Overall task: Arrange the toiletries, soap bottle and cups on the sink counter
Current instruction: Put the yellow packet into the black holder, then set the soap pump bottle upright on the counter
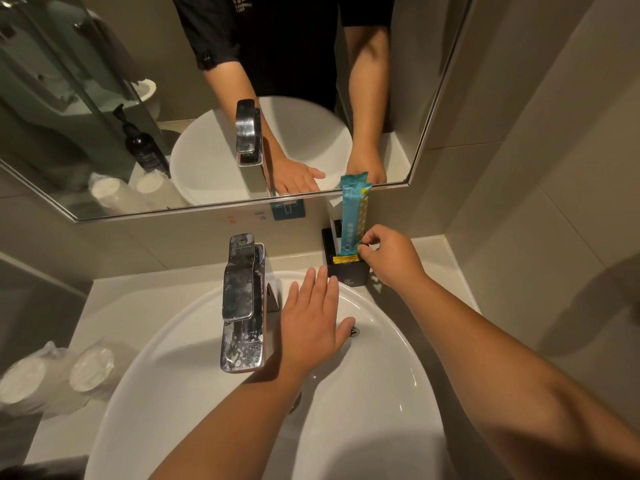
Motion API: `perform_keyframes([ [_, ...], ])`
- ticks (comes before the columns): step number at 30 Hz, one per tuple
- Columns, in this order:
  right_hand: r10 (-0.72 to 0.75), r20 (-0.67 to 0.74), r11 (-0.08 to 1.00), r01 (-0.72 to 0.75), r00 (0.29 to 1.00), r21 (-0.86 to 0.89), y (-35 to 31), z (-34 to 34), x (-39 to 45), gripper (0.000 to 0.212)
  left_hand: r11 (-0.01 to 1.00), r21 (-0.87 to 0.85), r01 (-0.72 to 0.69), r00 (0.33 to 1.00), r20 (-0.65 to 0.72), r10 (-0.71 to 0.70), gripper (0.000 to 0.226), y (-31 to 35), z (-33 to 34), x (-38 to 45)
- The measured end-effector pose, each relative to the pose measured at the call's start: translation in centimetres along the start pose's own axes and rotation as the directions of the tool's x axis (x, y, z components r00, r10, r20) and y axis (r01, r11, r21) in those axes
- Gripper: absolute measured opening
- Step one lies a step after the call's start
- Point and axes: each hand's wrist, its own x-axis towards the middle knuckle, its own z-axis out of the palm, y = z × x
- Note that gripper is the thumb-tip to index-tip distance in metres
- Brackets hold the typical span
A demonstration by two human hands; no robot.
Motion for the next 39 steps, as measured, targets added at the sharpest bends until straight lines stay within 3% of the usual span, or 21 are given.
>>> perform_keyframes([
  [4,-0.037,-0.062,0.999,0.035,0.997,-0.04,-0.1,-0.1,-1.7,0.02,1.0,-0.017,-0.008,0.999,0.037,0.009,0.069,0.0,-0.5,-0.1],
  [8,-0.129,-0.079,0.966,0.108,0.988,-0.233,0.7,-0.4,-4.9,0.038,0.999,-0.043,0.007,0.997,0.083,-0.003,0.072,0.0,-1.5,-0.5],
  [15,-0.259,0.158,0.828,0.303,0.953,-0.472,1.5,-2.5,-12.4,0.062,0.999,-0.007,0.039,0.977,0.209,-0.037,0.068,1.6,-4.9,-5.7],
  [18,-0.313,0.239,0.759,0.393,0.919,-0.519,1.3,-3.1,-15.6,0.065,0.993,-0.034,0.11,0.974,0.203,-0.101,0.071,2.3,-6.4,-9.7],
  [30,-0.45,0.364,0.693,0.576,0.816,-0.433,-4.9,1.6,-25.1,0.07,0.941,0.035,0.337,0.941,-0.003,-0.337,0.073,-1.0,-11.1,-22.4],
  [39,-0.493,0.444,0.668,0.652,0.748,-0.358,-12.0,9.7,-30.7,0.072,0.882,-0.013,0.472,0.882,0.008,-0.472,0.07,-7.6,-12.1,-32.2],
])
